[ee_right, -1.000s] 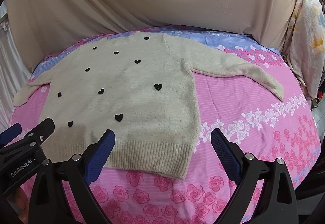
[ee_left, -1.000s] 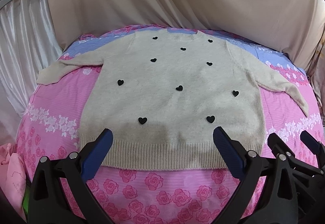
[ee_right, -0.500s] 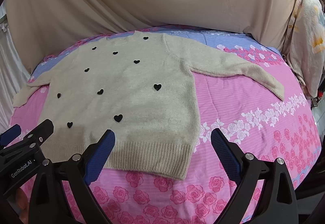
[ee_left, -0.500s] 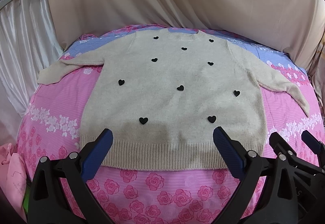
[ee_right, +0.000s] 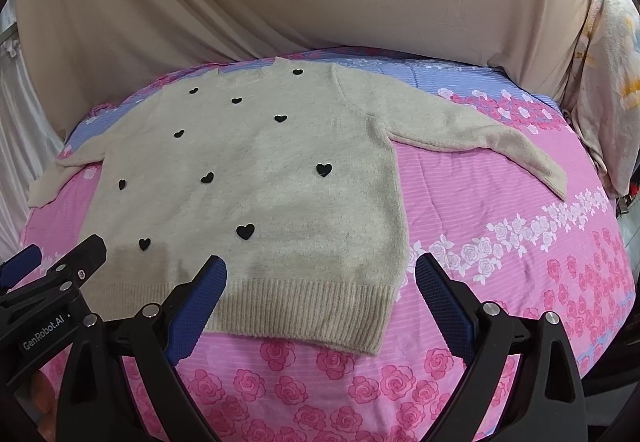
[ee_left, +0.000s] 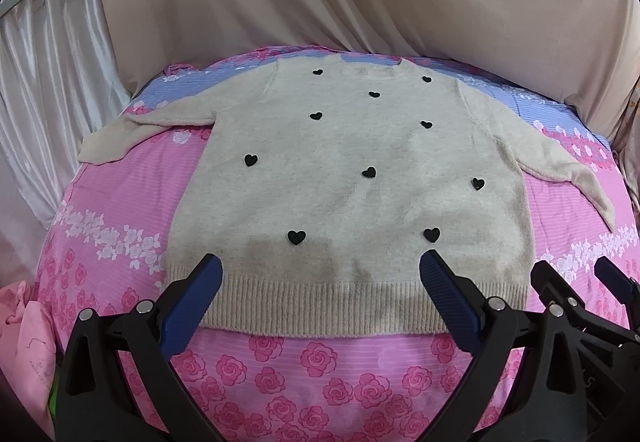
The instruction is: Fold small clothes
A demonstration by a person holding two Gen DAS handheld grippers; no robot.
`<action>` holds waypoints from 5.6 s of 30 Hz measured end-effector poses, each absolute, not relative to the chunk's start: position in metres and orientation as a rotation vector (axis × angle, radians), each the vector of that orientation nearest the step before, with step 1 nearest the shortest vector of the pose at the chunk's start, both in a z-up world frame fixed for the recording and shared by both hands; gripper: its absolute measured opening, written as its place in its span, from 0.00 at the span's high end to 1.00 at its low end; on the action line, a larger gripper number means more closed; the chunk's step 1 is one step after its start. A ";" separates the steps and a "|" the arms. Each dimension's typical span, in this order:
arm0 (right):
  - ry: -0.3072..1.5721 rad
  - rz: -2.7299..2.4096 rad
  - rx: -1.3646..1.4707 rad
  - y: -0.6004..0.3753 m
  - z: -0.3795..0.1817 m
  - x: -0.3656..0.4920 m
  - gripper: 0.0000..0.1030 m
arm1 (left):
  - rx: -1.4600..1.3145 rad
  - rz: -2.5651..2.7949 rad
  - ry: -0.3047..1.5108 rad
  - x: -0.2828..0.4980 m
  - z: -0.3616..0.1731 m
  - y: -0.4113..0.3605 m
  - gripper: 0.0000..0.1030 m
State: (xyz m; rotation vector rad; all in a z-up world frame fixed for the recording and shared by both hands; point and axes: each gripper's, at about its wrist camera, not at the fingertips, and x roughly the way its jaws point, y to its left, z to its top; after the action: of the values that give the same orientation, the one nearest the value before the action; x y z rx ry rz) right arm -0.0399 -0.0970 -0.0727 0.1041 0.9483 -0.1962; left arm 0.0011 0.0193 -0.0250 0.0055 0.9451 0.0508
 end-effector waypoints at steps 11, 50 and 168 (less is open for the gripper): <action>0.948 -0.192 0.102 -0.096 -0.073 -0.038 0.09 | 0.008 0.054 0.946 0.001 -0.026 0.020 0.06; 0.951 -0.237 0.306 -0.183 -0.094 0.013 0.09 | -0.056 0.084 0.994 0.030 -0.034 0.037 0.06; 0.899 0.083 0.056 0.017 -0.092 0.302 0.82 | -0.767 0.011 0.608 0.243 0.032 0.306 0.85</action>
State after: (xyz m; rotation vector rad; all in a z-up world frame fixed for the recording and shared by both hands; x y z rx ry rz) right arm 0.3021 0.0174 -0.0920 0.0555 0.8993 0.0834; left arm 0.2432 0.3056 0.0316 -0.7669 0.6076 0.0113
